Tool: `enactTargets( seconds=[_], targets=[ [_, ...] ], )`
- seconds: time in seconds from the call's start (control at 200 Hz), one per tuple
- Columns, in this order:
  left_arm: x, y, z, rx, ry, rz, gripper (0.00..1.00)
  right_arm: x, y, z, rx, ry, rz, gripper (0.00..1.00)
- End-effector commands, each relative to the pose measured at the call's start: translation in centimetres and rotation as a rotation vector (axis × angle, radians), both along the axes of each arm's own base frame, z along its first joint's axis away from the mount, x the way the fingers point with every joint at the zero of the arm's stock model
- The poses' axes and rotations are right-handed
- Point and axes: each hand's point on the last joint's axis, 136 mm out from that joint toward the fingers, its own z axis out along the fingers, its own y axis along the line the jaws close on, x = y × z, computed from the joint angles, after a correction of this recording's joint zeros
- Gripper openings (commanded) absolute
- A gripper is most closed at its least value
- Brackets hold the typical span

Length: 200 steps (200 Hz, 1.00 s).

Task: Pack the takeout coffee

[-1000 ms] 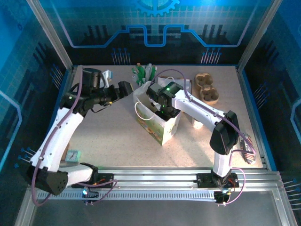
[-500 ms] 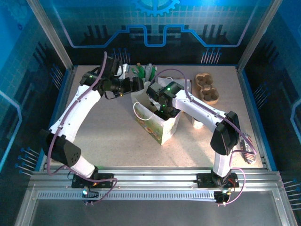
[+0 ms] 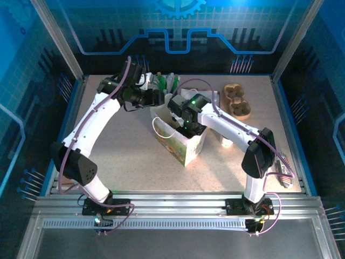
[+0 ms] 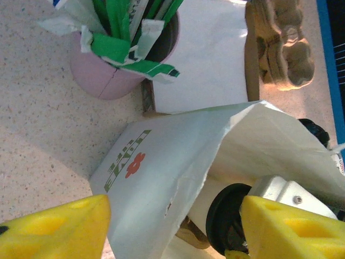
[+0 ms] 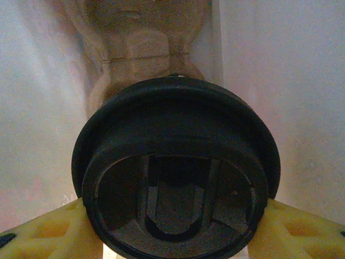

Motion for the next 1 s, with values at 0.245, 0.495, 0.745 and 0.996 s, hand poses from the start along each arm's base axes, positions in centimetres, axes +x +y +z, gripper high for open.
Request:
enactTargets(
  seconds=[0.245,0.495,0.745,0.996],
  targets=[
    [0.7,0.3,-1.5,0.078,0.024,-0.012,0.42,-0.7,0.2,1.4,0.035,-0.024,0.022,0.53],
    [0.8,0.9,-1.8,0.106,0.017,0.012,0.20,-1.3,-0.5,0.9,0.014,-0.014,0.016,0.53],
    [0.8,1.1,-1.9,0.112,0.012,0.021,0.14,-1.7,-0.7,0.1,0.002,0.003,0.011,0.53],
    [0.7,1.2,-2.0,0.115,0.011,0.023,0.12,-1.5,-0.6,-0.9,0.001,0.010,0.007,0.53]
  ],
)
